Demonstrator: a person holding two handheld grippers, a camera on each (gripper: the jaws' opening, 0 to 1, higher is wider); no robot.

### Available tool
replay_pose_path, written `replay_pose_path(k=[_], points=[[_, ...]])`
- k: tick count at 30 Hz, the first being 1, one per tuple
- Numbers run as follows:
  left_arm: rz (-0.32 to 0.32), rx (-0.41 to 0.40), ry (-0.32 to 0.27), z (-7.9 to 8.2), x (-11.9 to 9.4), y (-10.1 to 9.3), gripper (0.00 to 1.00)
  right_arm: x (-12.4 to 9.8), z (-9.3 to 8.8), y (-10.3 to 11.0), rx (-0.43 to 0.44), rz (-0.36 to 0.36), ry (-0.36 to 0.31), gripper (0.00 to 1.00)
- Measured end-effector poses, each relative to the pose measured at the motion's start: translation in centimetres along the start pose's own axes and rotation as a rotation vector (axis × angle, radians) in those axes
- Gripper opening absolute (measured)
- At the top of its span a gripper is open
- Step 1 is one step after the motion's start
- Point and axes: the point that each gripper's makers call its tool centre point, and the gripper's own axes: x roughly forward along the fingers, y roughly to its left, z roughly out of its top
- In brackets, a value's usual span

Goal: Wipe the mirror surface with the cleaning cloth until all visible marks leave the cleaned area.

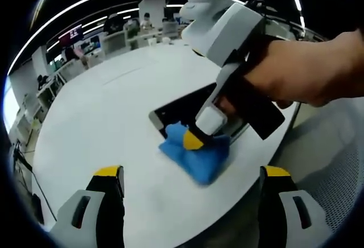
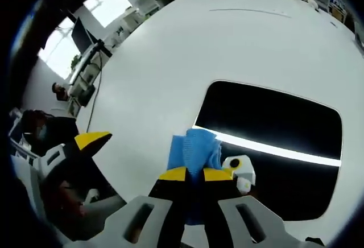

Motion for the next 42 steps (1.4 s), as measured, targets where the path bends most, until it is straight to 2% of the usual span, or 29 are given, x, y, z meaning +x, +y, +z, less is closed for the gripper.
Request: replay_pose_path(k=[14,21,42], points=[[0.016,-0.010,-0.013,0.3,-0.1,0.3,0.99,0.6,1.7,-0.7,-0.042,-0.018,0.008,0.03],[0.012,-0.006,-0.007,0.2,0.0,0.3,0.99,1.2,3.5,-1.8,-0.037,-0.027,-0.001,0.03],[0.015,-0.011,-0.003,0.0,0.2,0.5,0.99,2.5,8.0,-3.7,-0.096,-0.050,0.004,0.03]])
